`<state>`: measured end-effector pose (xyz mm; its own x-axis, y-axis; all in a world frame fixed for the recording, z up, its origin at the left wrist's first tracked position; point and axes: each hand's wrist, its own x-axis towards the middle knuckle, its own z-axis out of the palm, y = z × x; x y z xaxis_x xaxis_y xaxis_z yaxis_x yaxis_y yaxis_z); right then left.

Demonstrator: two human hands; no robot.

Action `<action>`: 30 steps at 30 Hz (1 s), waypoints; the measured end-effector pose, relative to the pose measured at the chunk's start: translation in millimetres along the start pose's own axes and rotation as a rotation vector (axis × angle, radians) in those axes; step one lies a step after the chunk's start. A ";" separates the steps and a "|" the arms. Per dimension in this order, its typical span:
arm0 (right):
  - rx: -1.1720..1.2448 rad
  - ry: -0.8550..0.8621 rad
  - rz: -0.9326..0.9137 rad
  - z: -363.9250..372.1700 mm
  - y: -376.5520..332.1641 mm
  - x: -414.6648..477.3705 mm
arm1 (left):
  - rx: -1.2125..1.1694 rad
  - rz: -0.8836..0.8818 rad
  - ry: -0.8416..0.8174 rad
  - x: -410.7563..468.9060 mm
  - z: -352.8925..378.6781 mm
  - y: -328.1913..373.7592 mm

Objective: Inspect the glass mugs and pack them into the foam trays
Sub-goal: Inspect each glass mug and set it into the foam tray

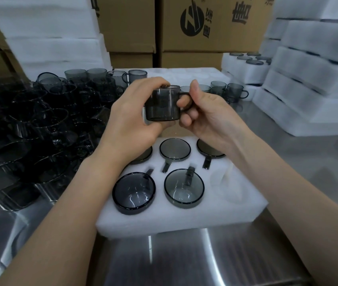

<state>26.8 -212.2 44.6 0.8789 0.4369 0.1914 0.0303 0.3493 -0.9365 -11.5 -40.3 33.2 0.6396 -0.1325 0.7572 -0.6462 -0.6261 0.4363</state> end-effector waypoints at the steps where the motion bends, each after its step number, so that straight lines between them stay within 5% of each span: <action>1: 0.019 -0.016 -0.013 -0.1 -0.1 -0.6 | -0.032 -0.030 0.004 -0.6 -0.1 0.3; 11: 0.136 -0.034 -0.075 0.5 -3.0 -3.7 | -0.324 -0.186 0.028 -1.2 -0.3 1.4; 23: -0.235 0.029 -0.138 -1.8 1.0 -5.1 | -0.447 -0.158 -0.139 0.2 -3.5 -3.1; 30: -0.037 -0.018 -0.131 -6.1 -3.4 -5.2 | -0.588 -0.198 -0.119 1.0 -1.9 1.8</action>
<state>25.0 -220.7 45.0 0.8574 0.4046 0.3179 0.1621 0.3740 -0.9131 -12.9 -40.1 35.7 0.7903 -0.1634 0.5905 -0.6103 -0.1248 0.7823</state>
